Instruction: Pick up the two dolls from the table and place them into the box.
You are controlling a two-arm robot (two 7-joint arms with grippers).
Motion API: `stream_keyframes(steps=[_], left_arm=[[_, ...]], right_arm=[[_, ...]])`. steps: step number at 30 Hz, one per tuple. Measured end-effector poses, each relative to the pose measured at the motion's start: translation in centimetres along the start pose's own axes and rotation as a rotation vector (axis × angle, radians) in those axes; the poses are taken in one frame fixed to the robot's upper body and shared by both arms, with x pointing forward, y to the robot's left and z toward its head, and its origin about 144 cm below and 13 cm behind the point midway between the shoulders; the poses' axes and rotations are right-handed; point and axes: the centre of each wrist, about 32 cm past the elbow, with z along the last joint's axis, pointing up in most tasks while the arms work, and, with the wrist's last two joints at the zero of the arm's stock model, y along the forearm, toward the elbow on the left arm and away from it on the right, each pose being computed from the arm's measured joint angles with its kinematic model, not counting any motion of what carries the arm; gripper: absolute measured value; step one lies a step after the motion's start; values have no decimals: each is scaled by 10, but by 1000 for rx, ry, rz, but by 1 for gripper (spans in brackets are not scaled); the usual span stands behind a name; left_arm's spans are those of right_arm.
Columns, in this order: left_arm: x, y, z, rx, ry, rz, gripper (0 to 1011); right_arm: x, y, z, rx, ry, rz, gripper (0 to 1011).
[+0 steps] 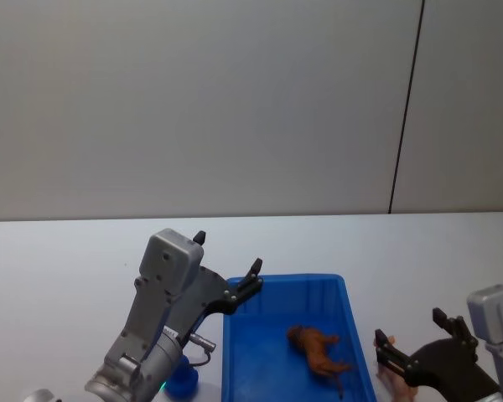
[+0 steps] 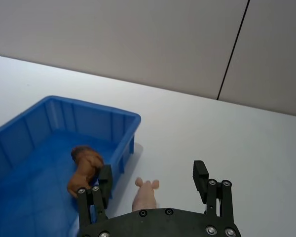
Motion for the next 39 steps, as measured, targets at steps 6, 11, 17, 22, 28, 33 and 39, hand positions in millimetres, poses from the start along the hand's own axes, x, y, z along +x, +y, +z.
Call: stream_keyframes(steps=[6,11,17,22,28,33,39], left_arm=[[0,0,0,0,0,0,1001],[0,0,0,0,0,0,1001],[0,0,0,0,0,0,1001],[0,0,0,0,0,0,1001],[0,0,0,0,0,0,1001],[0,0,0,0,0,0,1001],[0,0,0,0,0,0,1001]], right_arm=[[3,-5,-9,-34,-3,-5,1001],[4,-6,-20,-69,-3,1,1001],[5,-5,-32,-102,-6,14,1001],[4,-2,-41,-126,-9,31,1001],[1,5,-52,-146,-13,48,948],[-2,9,-57,-149,-18,53,806],[-5,13,-60,-140,-27,45,656]])
